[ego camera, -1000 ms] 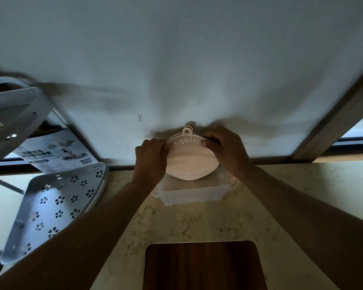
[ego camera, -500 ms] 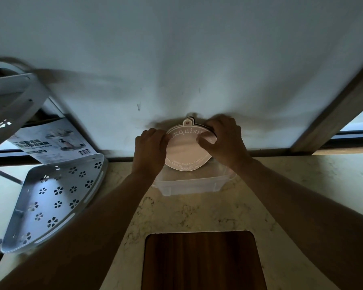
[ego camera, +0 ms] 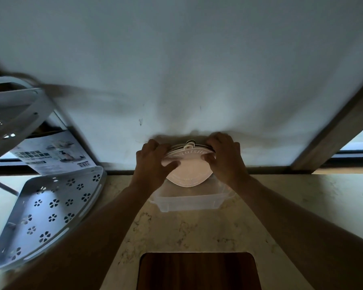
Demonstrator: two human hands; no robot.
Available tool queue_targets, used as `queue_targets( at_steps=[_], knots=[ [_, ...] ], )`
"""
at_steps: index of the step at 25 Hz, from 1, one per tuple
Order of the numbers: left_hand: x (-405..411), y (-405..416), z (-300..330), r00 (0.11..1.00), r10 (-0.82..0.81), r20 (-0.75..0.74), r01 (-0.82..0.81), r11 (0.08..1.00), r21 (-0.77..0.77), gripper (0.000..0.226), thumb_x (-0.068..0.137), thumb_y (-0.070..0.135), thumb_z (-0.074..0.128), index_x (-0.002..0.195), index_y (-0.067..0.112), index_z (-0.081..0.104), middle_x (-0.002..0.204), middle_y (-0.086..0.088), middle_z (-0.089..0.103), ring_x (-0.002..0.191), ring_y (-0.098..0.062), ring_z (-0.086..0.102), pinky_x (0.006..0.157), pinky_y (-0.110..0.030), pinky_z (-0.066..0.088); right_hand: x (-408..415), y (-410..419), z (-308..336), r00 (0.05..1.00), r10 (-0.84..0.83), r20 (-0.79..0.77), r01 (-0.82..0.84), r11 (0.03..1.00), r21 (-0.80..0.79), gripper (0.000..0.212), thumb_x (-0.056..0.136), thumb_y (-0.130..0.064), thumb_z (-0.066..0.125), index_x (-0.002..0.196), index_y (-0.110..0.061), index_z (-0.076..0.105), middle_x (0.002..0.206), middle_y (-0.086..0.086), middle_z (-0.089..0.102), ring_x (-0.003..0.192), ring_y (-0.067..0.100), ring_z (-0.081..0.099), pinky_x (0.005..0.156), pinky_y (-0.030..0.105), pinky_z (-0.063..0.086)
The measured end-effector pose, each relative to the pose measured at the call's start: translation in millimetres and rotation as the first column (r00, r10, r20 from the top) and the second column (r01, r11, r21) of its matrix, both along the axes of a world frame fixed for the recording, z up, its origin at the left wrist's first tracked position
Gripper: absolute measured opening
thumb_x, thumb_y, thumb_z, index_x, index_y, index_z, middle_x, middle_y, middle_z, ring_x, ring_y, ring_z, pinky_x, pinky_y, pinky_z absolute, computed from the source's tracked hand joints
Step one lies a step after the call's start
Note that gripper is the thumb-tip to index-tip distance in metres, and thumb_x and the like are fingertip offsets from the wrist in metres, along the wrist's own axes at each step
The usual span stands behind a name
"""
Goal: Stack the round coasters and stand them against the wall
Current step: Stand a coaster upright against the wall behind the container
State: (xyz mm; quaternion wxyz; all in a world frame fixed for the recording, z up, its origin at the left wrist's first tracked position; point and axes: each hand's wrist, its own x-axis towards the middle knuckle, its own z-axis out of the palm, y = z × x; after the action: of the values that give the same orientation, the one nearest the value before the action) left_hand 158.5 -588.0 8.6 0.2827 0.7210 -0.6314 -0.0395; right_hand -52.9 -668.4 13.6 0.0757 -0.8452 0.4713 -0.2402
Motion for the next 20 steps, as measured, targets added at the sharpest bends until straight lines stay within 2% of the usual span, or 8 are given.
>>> queue_targets(
  at_steps=[4, 7, 10, 12, 14, 20],
  knots=[
    [-0.3, 0.8, 0.5, 1.000, 0.000, 0.021, 0.001, 0.999, -0.041, 0.029, 0.080, 0.018, 0.074, 0.108, 0.018, 0.064, 0.107, -0.006, 0.056, 0.103, -0.029, 0.052, 0.084, -0.040, 0.036, 1.0, 1.1, 0.6, 1.000, 0.001, -0.026, -0.001, 1.000, 0.003, 0.033, 0.083, -0.027, 0.071, 0.111, -0.012, 0.063, 0.122, 0.008, 0.057, 0.122, 0.029, 0.048, 0.091, 0.039, 0.034],
    [-1.7, 2.4, 2.8, 0.999, -0.021, 0.027, 0.022, 0.998, -0.056, 0.024, 0.087, 0.018, 0.065, 0.111, 0.016, 0.058, 0.110, -0.006, 0.060, 0.103, -0.029, 0.051, 0.086, -0.044, 0.039, 0.4, 3.9, 1.9, 0.995, 0.025, 0.101, -0.028, 0.999, 0.033, 0.029, 0.083, -0.023, 0.071, 0.107, -0.011, 0.060, 0.121, 0.009, 0.055, 0.114, 0.029, 0.051, 0.085, 0.035, 0.033],
    [-3.8, 4.7, 3.6, 0.998, -0.054, 0.018, 0.055, 0.997, -0.060, 0.023, 0.092, 0.018, 0.057, 0.114, 0.014, 0.054, 0.111, -0.007, 0.060, 0.102, -0.029, 0.050, 0.086, -0.046, 0.039, 0.1, 4.8, 4.8, 0.972, 0.058, 0.227, -0.070, 0.997, 0.044, 0.025, 0.084, -0.017, 0.070, 0.105, -0.010, 0.058, 0.116, 0.007, 0.053, 0.109, 0.026, 0.053, 0.085, 0.037, 0.040],
    [-3.3, 4.5, 3.8, 0.997, -0.050, 0.051, 0.052, 0.998, -0.046, 0.022, 0.092, 0.017, 0.056, 0.113, 0.012, 0.054, 0.112, -0.010, 0.058, 0.103, -0.031, 0.048, 0.086, -0.046, 0.039, 0.4, 4.7, 4.8, 0.972, 0.070, 0.225, -0.082, 0.996, 0.045, 0.024, 0.082, -0.016, 0.071, 0.102, -0.011, 0.060, 0.113, 0.007, 0.053, 0.106, 0.026, 0.054, 0.083, 0.038, 0.041],
    [-3.1, 4.1, 4.4, 0.996, -0.039, 0.084, 0.041, 0.999, -0.022, 0.023, 0.092, 0.017, 0.057, 0.114, 0.010, 0.056, 0.116, -0.013, 0.054, 0.105, -0.033, 0.047, 0.086, -0.047, 0.039, 0.1, 5.0, 3.6, 0.978, 0.066, 0.197, -0.077, 0.996, 0.050, 0.023, 0.079, -0.016, 0.073, 0.098, -0.012, 0.060, 0.108, 0.006, 0.056, 0.104, 0.026, 0.055, 0.080, 0.035, 0.035],
    [-2.7, 3.0, 4.8, 0.997, -0.031, 0.065, 0.033, 0.999, -0.025, 0.023, 0.091, 0.013, 0.058, 0.114, 0.011, 0.059, 0.116, -0.012, 0.056, 0.106, -0.034, 0.049, 0.087, -0.048, 0.039, 1.6, 3.6, -0.8, 0.983, 0.035, 0.179, -0.044, 0.998, 0.048, 0.029, 0.072, -0.019, 0.073, 0.100, -0.018, 0.063, 0.103, 0.000, 0.064, 0.102, 0.024, 0.057, 0.081, 0.031, 0.031]
  ],
)
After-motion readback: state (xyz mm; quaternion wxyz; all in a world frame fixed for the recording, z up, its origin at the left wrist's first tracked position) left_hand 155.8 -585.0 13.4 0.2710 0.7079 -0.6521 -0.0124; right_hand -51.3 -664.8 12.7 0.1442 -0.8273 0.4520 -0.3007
